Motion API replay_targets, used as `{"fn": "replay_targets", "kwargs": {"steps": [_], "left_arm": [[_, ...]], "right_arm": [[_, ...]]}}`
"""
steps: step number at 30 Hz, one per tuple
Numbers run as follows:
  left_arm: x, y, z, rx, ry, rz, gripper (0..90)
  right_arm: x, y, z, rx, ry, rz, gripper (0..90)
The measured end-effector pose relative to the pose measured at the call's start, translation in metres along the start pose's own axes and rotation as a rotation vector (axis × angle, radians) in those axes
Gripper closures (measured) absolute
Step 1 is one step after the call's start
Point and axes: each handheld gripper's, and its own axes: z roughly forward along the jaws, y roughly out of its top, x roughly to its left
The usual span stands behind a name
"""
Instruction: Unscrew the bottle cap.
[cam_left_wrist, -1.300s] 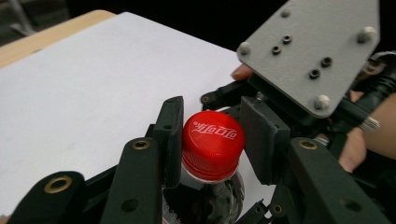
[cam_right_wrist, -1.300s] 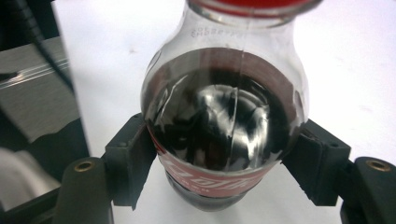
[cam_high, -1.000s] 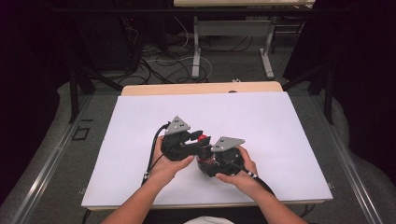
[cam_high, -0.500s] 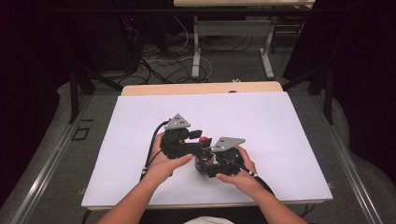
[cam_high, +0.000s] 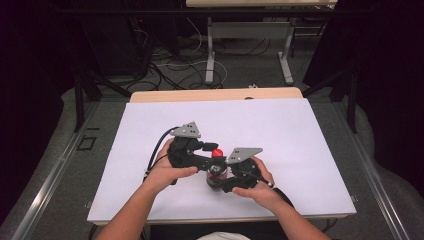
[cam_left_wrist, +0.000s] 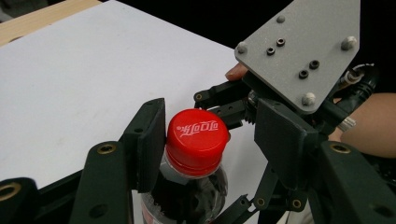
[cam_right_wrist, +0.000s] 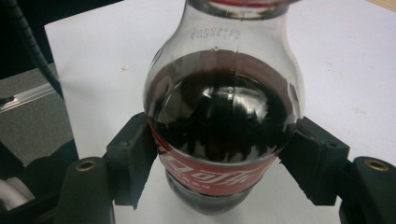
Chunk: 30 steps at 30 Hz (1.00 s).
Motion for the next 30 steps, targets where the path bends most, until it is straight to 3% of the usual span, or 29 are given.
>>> {"fn": "replay_targets", "kwargs": {"steps": [3, 6, 7, 10, 13, 15, 18, 19, 20, 21, 24, 27, 28, 29, 30], "left_arm": [[0.006, -0.003, -0.001, 0.004, -0.028, 0.009, 49.4], [0.009, -0.005, -0.002, -0.020, -0.066, -0.010, 53.3], [0.009, -0.006, -0.003, -0.026, -0.076, -0.010, 59.7], [0.008, -0.006, -0.003, -0.036, -0.060, -0.007, 60.5], [0.001, -0.006, -0.003, -0.052, 0.007, 0.003, 60.9], [-0.005, -0.006, -0.001, -0.059, 0.064, -0.018, 61.0], [-0.014, -0.006, 0.004, -0.072, 0.186, -0.071, 61.1], [-0.024, -0.006, 0.010, -0.094, 0.282, -0.126, 61.1], [-0.027, -0.006, 0.011, -0.095, 0.317, -0.143, 61.0], [-0.031, -0.006, 0.014, -0.105, 0.345, -0.154, 61.0], [-0.033, -0.006, 0.016, -0.115, 0.374, -0.167, 60.9], [-0.031, -0.004, 0.016, -0.112, 0.341, -0.156, 60.5], [-0.028, -0.004, 0.014, -0.102, 0.315, -0.137, 60.1], [-0.025, -0.004, 0.012, -0.106, 0.287, -0.112, 51.6], [-0.023, -0.003, 0.010, -0.114, 0.257, -0.104, 51.6]], "right_arm": [[0.000, 0.000, 0.000, -0.017, 0.031, -0.014, 30.4], [0.001, 0.001, 0.000, -0.010, 0.051, -0.032, 30.4], [0.002, 0.001, -0.001, -0.003, 0.057, -0.024, 30.4], [0.002, 0.001, -0.001, -0.004, 0.058, -0.021, 30.4], [0.003, 0.001, 0.000, -0.022, 0.038, -0.009, 30.4], [0.003, 0.001, 0.000, -0.022, 0.012, -0.008, 30.4], [0.004, 0.001, 0.001, -0.018, -0.065, 0.009, 30.3], [0.004, 0.002, 0.000, -0.002, -0.086, 0.009, 30.3], [0.005, 0.001, 0.001, -0.006, -0.117, 0.009, 30.3], [0.006, 0.001, 0.001, 0.008, -0.126, 0.011, 30.3], [0.005, 0.001, 0.002, -0.001, -0.135, 0.010, 30.3], [0.004, 0.000, 0.001, 0.005, -0.129, 0.017, 30.3], [0.003, 0.000, 0.000, -0.004, -0.121, 0.016, 30.3], [0.002, 0.000, -0.001, -0.013, -0.090, 0.030, 30.3], [0.002, 0.000, -0.001, -0.013, -0.090, 0.030, 30.3]]}}
